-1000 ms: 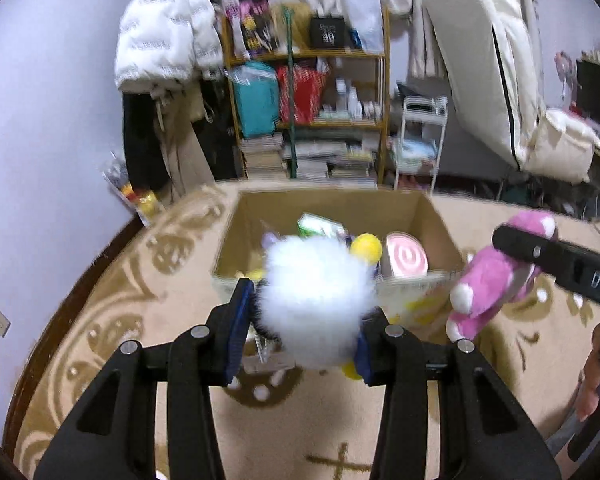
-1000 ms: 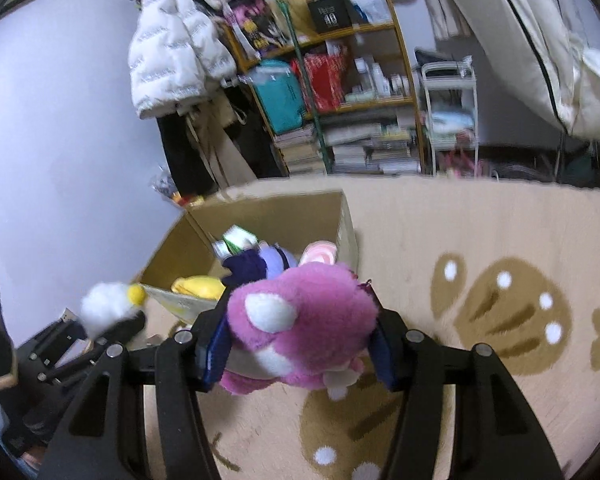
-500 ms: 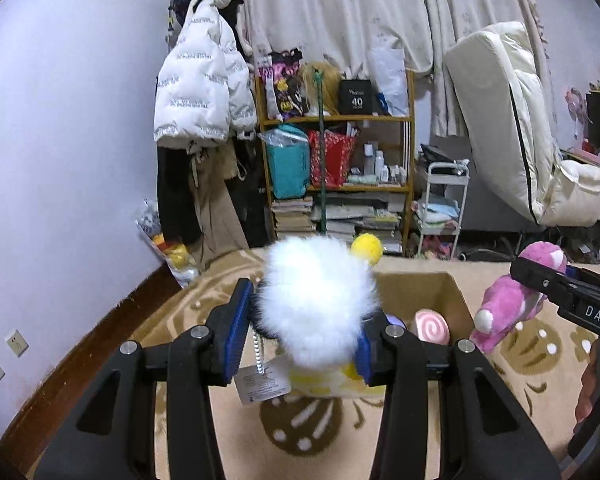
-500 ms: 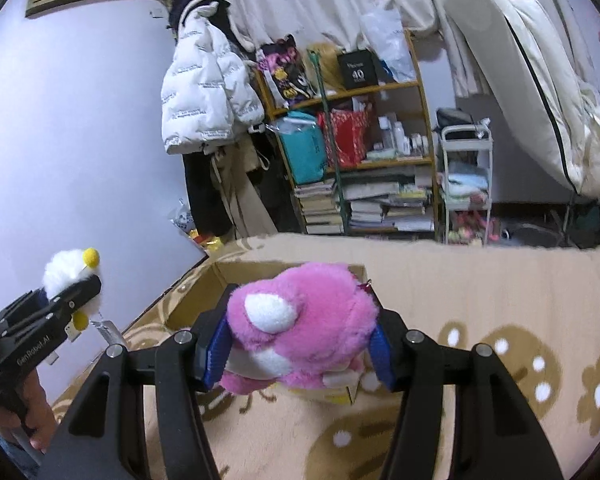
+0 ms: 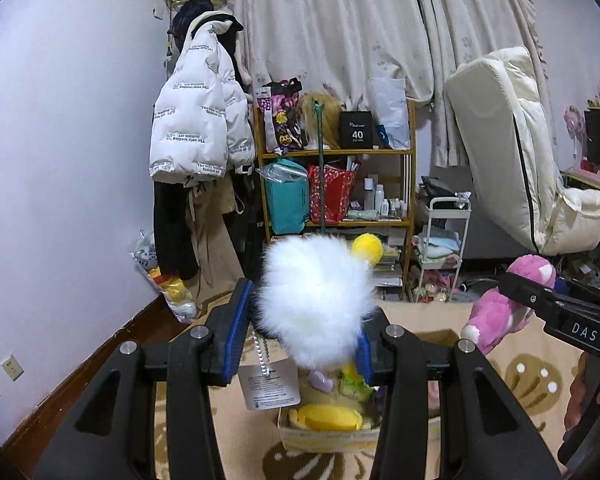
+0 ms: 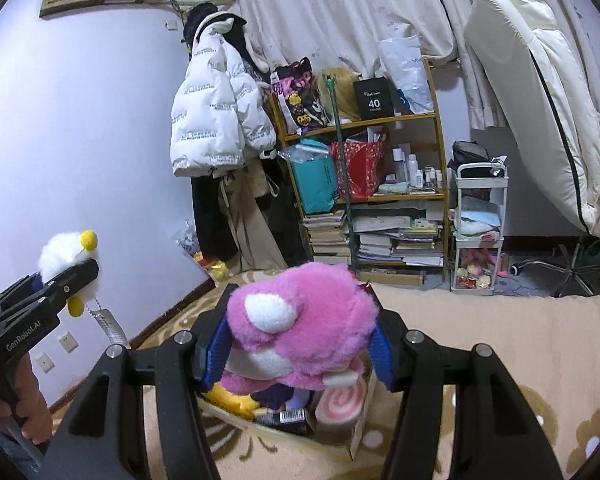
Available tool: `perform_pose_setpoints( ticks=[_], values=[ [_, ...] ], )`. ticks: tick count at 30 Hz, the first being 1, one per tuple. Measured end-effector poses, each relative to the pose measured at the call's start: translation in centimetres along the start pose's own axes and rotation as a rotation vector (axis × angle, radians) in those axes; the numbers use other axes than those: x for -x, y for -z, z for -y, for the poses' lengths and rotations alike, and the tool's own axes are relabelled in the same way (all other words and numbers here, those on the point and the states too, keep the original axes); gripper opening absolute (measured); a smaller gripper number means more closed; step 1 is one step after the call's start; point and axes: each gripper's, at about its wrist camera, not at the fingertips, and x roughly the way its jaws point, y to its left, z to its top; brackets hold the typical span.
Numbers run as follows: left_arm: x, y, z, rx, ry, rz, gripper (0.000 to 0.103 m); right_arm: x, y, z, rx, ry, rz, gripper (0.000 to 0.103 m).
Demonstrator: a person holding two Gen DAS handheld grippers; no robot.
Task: Organize soft objects
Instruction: 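Lift the white chick with the left gripper while the right lifts the pink plush over the box, then lower the white chick into the box and open the left gripper while the right releases the pink plush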
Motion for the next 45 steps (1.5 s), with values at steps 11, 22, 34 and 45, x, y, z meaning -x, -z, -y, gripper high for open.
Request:
perform_pose_setpoints(
  ticks=[11, 22, 34, 45],
  values=[
    [-4.6, 0.9, -0.7, 0.015, -0.020, -0.036, 0.043, -1.5, -0.3, 0.3, 0.024, 0.007, 0.024, 0.062],
    [-7.6, 3.3, -1.1, 0.036, -0.011, -0.114, 0.043, -4.8, 1.5, -0.1, 0.058, 0.017, -0.014, 0.062],
    [-9.6, 5.0, 0.0, 0.009, -0.001, -0.169, 0.043, -7.8, 3.8, 0.4, -0.011, -0.022, -0.066, 0.062],
    [-11.6, 7.0, 1.4, -0.016, 0.046, -0.251, 0.044, -9.1, 5.4, 0.3, 0.033, -0.010, -0.099, 0.063]
  ],
)
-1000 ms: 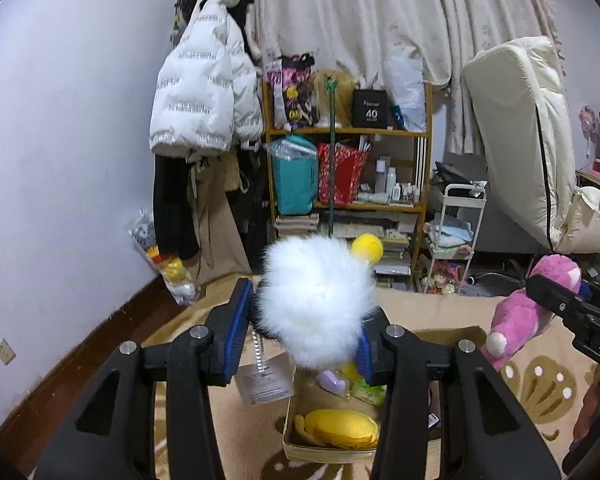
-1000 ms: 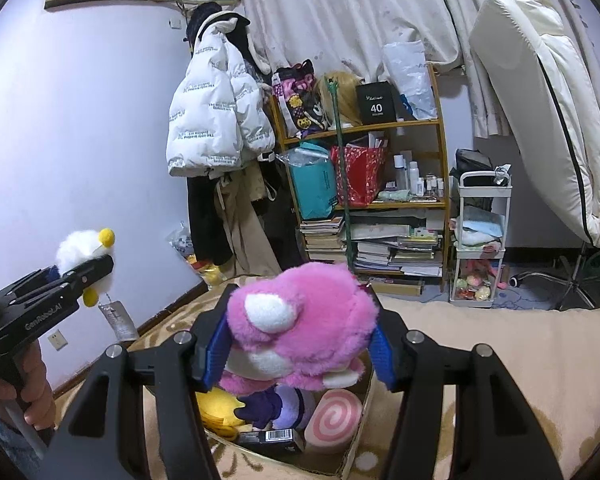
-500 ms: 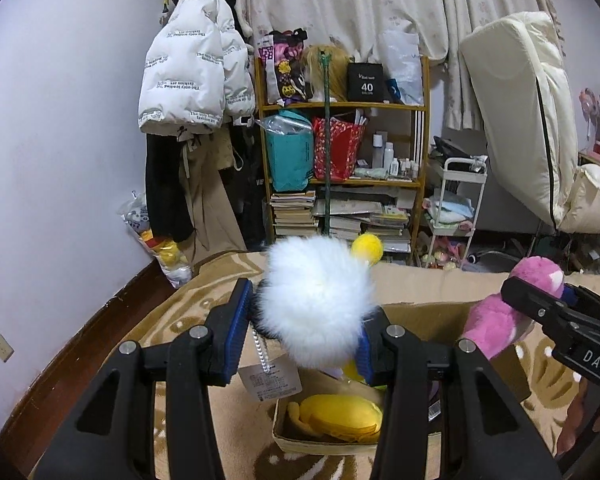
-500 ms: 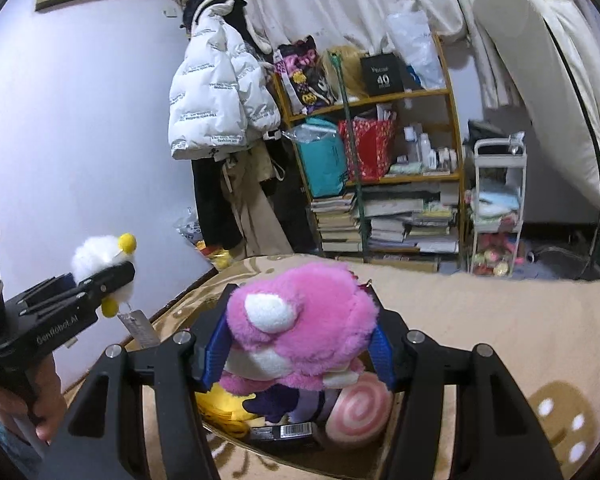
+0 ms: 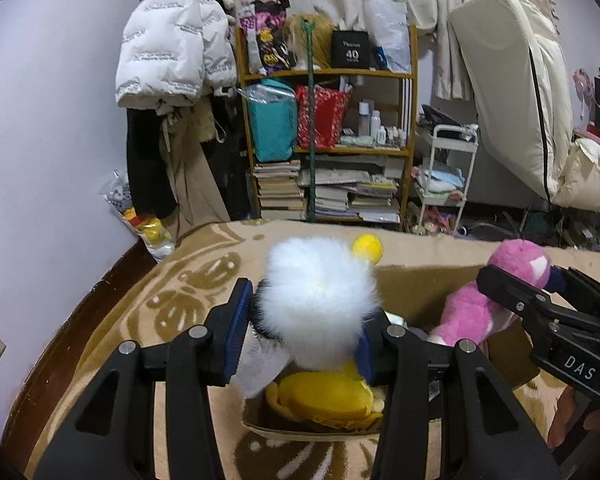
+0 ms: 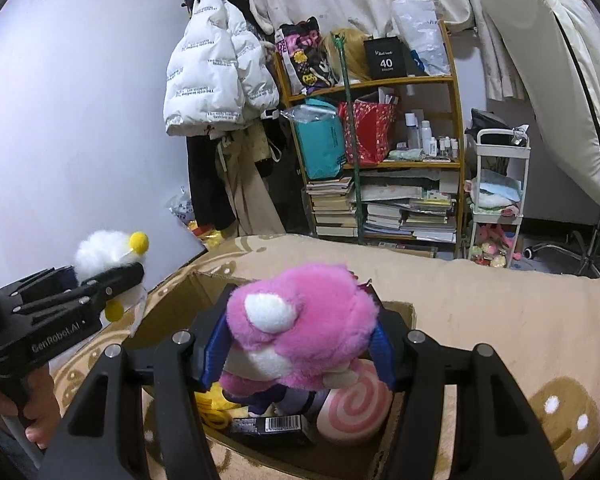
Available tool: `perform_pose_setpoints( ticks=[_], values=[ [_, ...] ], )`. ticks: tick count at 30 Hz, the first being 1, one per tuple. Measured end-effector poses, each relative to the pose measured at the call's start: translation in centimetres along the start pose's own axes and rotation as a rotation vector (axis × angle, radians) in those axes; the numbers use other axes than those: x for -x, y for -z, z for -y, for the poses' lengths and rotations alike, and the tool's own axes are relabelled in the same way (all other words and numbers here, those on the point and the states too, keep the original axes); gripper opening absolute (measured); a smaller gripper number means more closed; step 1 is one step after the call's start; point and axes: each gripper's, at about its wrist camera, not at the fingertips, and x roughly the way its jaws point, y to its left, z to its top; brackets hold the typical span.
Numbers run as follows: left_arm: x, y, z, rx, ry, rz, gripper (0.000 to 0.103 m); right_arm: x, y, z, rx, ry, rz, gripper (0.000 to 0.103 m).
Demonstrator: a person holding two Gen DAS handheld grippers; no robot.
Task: Organize soft objects
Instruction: 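Lower the white chick into the box and open the left gripper while the right releases the pink plush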
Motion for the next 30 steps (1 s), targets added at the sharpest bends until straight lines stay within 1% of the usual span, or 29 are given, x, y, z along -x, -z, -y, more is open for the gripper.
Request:
perform_pose_setpoints(
  ticks=[6, 10, 12, 19, 24, 30],
  values=[
    [-1.4, 1.1, 0.5, 0.000, 0.013, -0.057, 0.044, -0.9, 0.7, 0.0, 0.012, -0.003, -0.038, 0.064],
    [-2.2, 1.6, 0.5, 0.003, 0.000, -0.086, 0.045, -1.3, 1.0, 0.3, 0.002, -0.010, -0.063, 0.065],
    [-2.3, 2.0, 0.5, 0.003, -0.019, -0.089, 0.047, -1.6, 1.0, 0.5, -0.001, -0.013, -0.077, 0.065],
    [-2.6, 2.5, 0.5, -0.004, -0.022, -0.108, 0.048, -1.7, 1.1, 0.6, -0.005, -0.013, -0.088, 0.066],
    [-2.7, 2.5, 0.8, -0.020, -0.026, -0.105, 0.053, -1.8, 1.3, 0.7, -0.014, -0.013, -0.088, 0.066],
    [-2.1, 2.3, 0.8, -0.028, -0.031, -0.087, 0.060, -1.8, 1.4, 0.8, -0.014, -0.007, -0.089, 0.069]
  ],
)
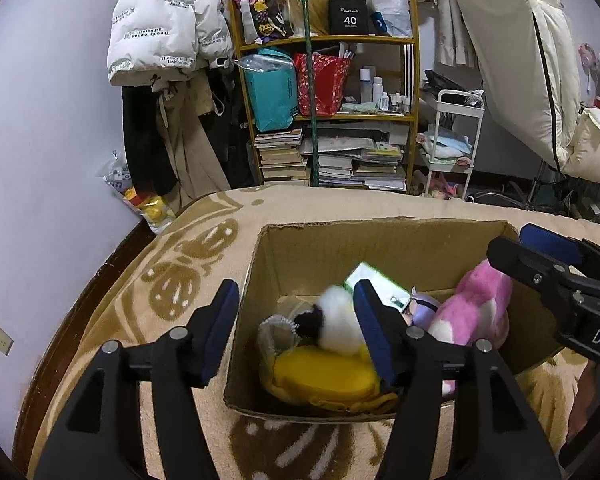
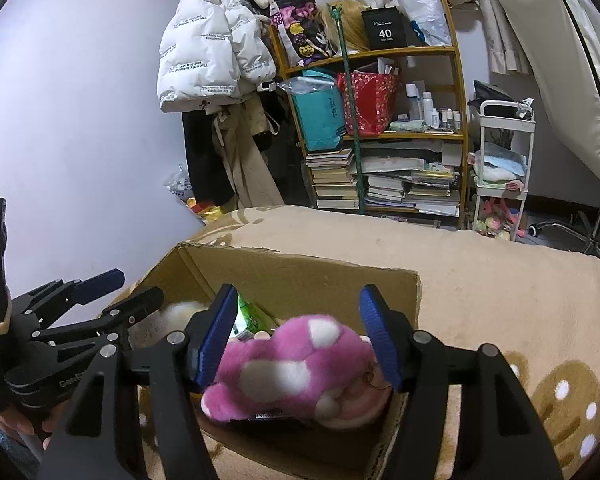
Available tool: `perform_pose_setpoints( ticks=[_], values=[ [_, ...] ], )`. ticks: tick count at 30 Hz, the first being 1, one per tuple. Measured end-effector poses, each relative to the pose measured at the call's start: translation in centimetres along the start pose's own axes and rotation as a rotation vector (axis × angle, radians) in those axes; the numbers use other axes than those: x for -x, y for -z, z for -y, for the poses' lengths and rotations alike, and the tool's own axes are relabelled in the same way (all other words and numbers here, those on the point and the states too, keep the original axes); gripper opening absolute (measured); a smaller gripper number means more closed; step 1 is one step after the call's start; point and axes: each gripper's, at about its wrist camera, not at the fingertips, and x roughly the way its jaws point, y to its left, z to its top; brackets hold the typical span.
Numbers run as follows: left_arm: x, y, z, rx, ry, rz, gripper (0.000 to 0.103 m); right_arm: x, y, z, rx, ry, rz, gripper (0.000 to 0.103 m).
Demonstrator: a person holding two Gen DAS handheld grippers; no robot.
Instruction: Organize soft objects
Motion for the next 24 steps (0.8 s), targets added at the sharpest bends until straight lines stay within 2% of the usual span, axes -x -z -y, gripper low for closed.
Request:
perform_pose_setpoints(
  ticks=[3, 8, 12, 15, 16, 17, 18, 20, 24],
  values=[
    [0.4, -0.2, -0.4, 0.016, 0.000, 0.009, 0.064, 0.2, 0.0, -0.1, 0.004, 0.009, 0.005, 0.075],
    [1.8, -0.4, -1.1, 0.029, -0.007, 0.022, 0.068, 1.0, -0.4, 0.0, 0.001, 0.020, 0.022, 0.076],
    [3.9, -0.5, -1.3, 0.027, -0.021, 0.058, 0.068, 2.4, -0.9, 0.0, -0.006, 0.036, 0.046, 0.091],
    [5.7, -0.7, -1.2, -0.003, -0.036, 0.078, 0.069, 3.8, -1.5, -0.4, -0.002, 0.039, 0.069, 0.094],
    [6.7, -0.8, -1.2, -0.015, -0.045, 0.093, 0.073, 4.4, -1.8, -0.7, 0.011, 0.040, 0.073, 0.094],
    [7.3, -0.8, -1.2, -0.020, -0.048, 0.103, 0.081, 4.9, -2.1, -1.0, 0.023, 0.045, 0.079, 0.097],
    [8.0, -0.9, -1.2, -0.022, -0.051, 0.116, 0.085, 5.6, -2.4, -1.4, 0.037, 0.053, 0.088, 0.103],
    [9.6, -1.2, -1.3, -0.009, -0.055, 0.142, 0.096, 7.3, -2.8, -2.1, 0.058, 0.061, 0.123, 0.103],
    [11.5, -1.3, -2.0, 0.036, -0.041, 0.151, 0.098, 9.8, -3.6, -2.9, 0.071, 0.059, 0.149, 0.103]
  ],
)
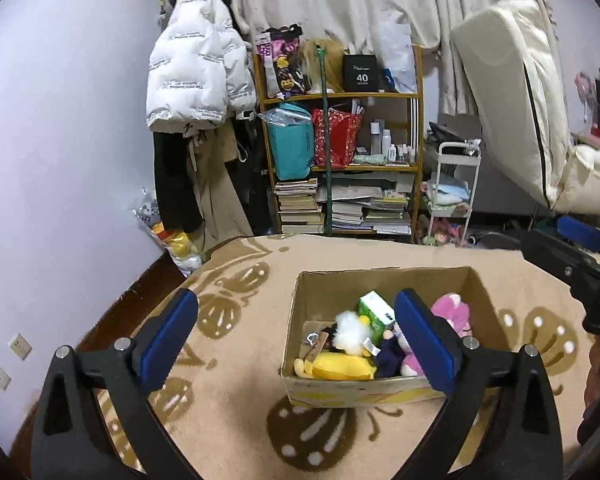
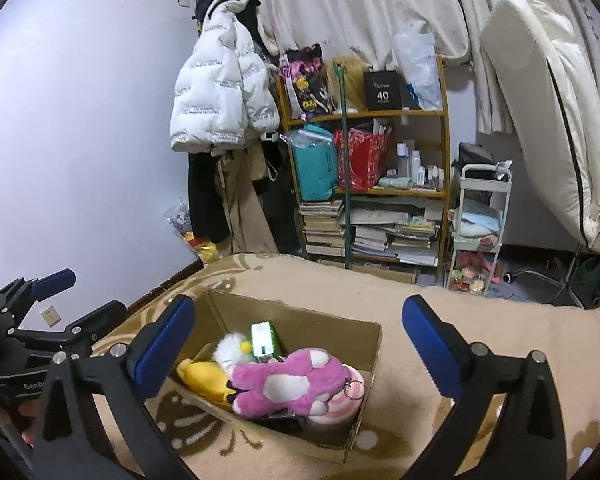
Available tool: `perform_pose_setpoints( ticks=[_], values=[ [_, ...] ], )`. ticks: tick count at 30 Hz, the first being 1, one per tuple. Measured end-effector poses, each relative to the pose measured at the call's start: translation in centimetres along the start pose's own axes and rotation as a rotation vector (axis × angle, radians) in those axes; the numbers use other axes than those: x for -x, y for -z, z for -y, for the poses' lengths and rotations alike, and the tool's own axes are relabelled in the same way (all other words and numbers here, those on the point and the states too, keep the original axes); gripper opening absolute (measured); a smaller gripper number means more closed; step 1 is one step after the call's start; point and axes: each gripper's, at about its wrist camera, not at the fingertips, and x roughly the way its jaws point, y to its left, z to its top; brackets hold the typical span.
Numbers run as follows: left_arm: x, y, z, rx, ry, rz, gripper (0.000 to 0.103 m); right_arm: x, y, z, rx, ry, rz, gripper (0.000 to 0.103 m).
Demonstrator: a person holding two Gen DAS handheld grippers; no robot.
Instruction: Organize soft objects
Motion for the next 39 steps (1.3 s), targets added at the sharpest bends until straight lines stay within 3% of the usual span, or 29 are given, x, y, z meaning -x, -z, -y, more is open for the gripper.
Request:
perform_pose_setpoints(
  ticks=[6, 12, 22, 30, 39],
  values=[
    [3.4, -0.1, -1.1, 0.052, -0.022, 0.027, 0.098, 3.7, -0.1, -0.7, 0.018, 0.015, 0.017, 0.103],
    [7.7, -0.2, -1.3, 0.018, -0.043, 0.095, 0.098, 7.2, 0.5, -0.5, -0.003, -0.002, 0.035, 0.103],
    [12.8, 1.5, -1.9, 0.041, 0.009, 0.156, 0.098, 12.5, 1.1, -1.1, 0.007, 0.012, 0.128, 0.103],
    [13.6, 3.6, -1.9, 0.033, -0.049, 0.210, 0.098, 14.0, 2.8, -1.1, 0.010, 0.010, 0.183, 0.103],
    [10.5, 5.3, -2.5, 0.053, -0.033, 0.140, 0.098, 13.0, 4.8, -0.8, 0.031, 0.023, 0.168, 0.103]
  ],
)
